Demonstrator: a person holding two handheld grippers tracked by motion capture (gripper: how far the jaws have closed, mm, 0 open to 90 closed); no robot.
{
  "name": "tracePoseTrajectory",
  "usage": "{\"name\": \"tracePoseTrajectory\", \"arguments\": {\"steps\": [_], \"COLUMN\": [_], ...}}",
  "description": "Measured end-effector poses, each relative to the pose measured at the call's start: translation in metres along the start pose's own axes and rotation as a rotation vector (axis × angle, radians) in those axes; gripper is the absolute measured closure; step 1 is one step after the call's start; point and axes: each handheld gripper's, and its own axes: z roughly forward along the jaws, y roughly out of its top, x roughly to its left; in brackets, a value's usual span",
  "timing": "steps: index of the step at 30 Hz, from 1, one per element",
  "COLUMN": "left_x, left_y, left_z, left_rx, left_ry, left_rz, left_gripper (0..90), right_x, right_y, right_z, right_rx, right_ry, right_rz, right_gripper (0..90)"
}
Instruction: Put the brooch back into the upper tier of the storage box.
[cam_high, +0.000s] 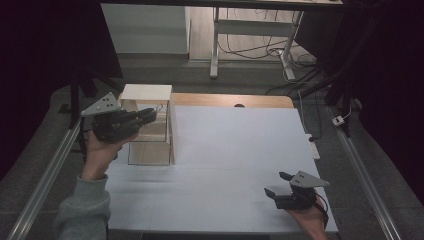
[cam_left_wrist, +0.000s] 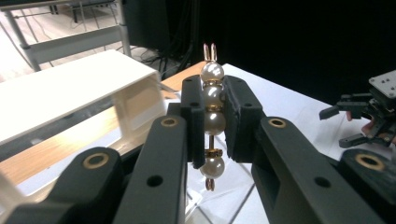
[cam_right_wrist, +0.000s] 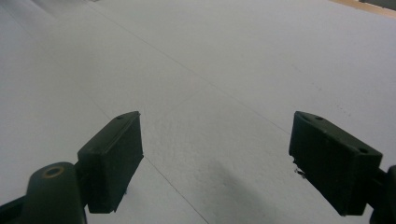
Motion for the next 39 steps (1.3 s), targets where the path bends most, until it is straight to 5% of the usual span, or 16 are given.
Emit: {"name": "tracePoseTrajectory", "arguments": {"steps": [13,21,25,39], "left_x": [0.020,0.019,0.017,0.004], "left_y": [-0.009,-0.010,-0.010,-0.014], "left_z": [-0.010,-0.004,-0.002,0.001], "left_rx": [0.007,0.027,0.030,0.036], "left_ry": [0.053,0.051,0.037,0.001], "left_rz": [-0.055,-0.042,-0.038,-0.013], "left_gripper": [78.7,77.4,59.3,40.6], "right_x": [0.000,0.000,0.000,0.000], "right_y": [0.000,0.000,0.000,0.000], "right_z": [0.000,0.000,0.000,0.000], "right_rx": [-0.001,0.000,0.000,0.000], "right_ry": [-0.002,-0.001,0.000,-0.004], "right_rz": [0.000,0.000,-0.002,-0.001], "right_gripper": [16.9,17.0,17.0,17.0]}}
